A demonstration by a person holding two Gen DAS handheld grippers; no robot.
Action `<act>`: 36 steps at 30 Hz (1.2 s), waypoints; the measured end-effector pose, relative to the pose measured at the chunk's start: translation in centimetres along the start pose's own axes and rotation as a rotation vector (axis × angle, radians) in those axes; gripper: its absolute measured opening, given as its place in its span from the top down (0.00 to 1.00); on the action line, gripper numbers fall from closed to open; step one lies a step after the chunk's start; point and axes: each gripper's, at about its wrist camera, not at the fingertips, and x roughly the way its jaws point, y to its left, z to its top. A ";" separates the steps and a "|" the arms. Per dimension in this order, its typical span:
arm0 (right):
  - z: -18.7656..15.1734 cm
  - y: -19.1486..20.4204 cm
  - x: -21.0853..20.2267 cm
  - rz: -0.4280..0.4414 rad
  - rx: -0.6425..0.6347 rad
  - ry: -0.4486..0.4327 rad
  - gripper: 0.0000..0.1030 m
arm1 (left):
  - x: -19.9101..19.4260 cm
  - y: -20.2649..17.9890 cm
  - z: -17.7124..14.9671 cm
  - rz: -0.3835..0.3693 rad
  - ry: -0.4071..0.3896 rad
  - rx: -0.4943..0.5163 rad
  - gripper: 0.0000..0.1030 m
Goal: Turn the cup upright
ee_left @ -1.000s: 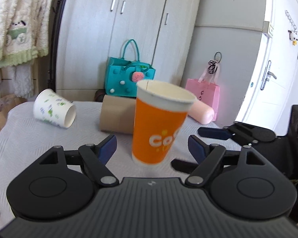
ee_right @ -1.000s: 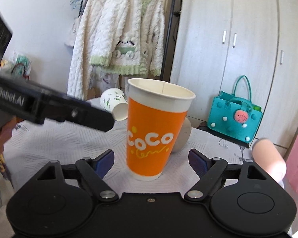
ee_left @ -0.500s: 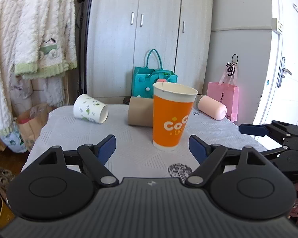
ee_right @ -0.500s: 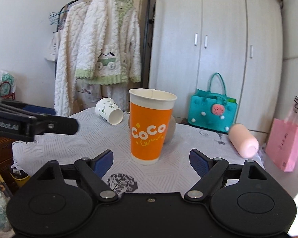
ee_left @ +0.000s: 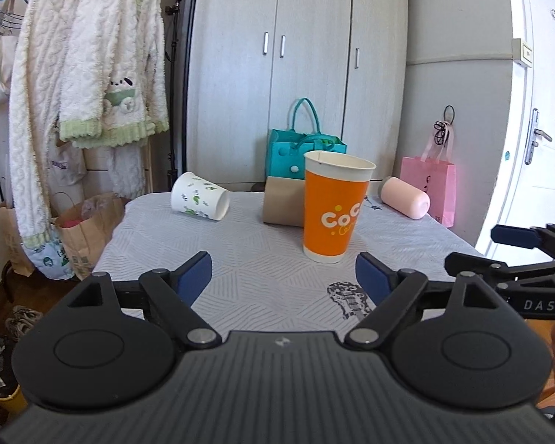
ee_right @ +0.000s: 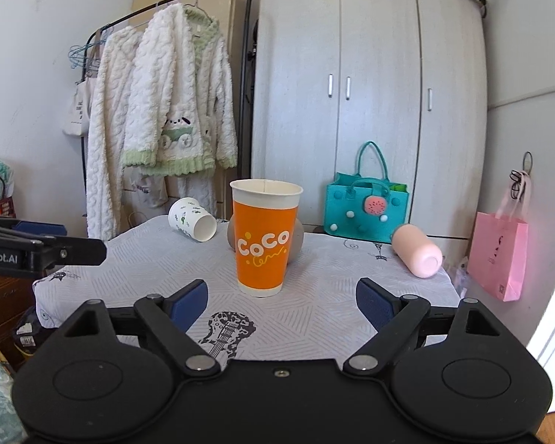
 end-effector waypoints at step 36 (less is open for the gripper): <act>-1.8 0.1 0.7 -0.208 0.109 0.057 0.00 | 2.3 -0.3 -2.1 0.162 0.105 0.002 0.00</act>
